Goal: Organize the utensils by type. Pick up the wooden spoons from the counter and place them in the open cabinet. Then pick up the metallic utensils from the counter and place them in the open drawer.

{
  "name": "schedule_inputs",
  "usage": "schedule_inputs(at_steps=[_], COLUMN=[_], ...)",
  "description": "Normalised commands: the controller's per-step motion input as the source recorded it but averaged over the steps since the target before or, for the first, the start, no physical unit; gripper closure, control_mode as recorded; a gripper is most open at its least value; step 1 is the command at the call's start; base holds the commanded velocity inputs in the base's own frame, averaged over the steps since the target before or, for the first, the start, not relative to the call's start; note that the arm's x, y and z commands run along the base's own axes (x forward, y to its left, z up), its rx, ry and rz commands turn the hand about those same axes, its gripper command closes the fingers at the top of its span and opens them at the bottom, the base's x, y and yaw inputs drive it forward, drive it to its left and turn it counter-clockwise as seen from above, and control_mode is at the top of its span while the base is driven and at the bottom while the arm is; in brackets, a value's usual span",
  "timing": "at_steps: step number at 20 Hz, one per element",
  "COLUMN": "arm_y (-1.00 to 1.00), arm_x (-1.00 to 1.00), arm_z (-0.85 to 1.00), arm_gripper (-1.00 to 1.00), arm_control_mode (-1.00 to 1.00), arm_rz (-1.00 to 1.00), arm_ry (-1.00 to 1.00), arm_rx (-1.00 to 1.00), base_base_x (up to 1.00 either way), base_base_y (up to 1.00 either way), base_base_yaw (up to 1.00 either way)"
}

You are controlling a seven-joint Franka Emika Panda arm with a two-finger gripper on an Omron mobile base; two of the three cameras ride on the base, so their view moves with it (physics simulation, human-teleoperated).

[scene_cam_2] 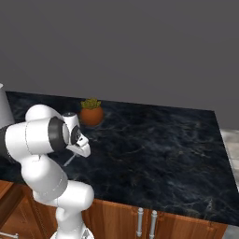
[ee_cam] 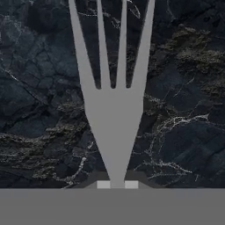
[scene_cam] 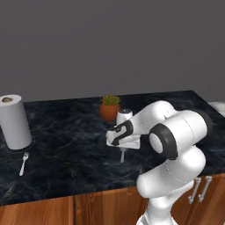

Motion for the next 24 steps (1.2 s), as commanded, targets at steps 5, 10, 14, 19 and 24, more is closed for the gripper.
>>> schedule_inputs(at_steps=[5,10,14,19,24], arm_y=[0.15,0.06,0.0,0.0,0.06], arm_x=[-0.06,-0.04,-0.3,-0.66,-0.32], arm_z=[0.0,0.26,0.7,0.56,0.55], arm_gripper=[1.0,1.0,1.0,1.0,1.0], arm_control_mode=[-1.0,-1.0,-1.0,-1.0,-1.0], arm_rz=[0.0,0.0,0.01,0.06,0.0], arm_ry=[0.09,0.12,0.07,-0.09,-0.01], arm_rx=[0.0,0.0,0.0,0.0,-0.01], base_base_x=[0.0,0.0,0.0,0.0,0.0], base_base_y=[0.0,0.0,0.0,0.0,0.0], base_base_yaw=[0.0,0.0,0.0,0.0,0.0])
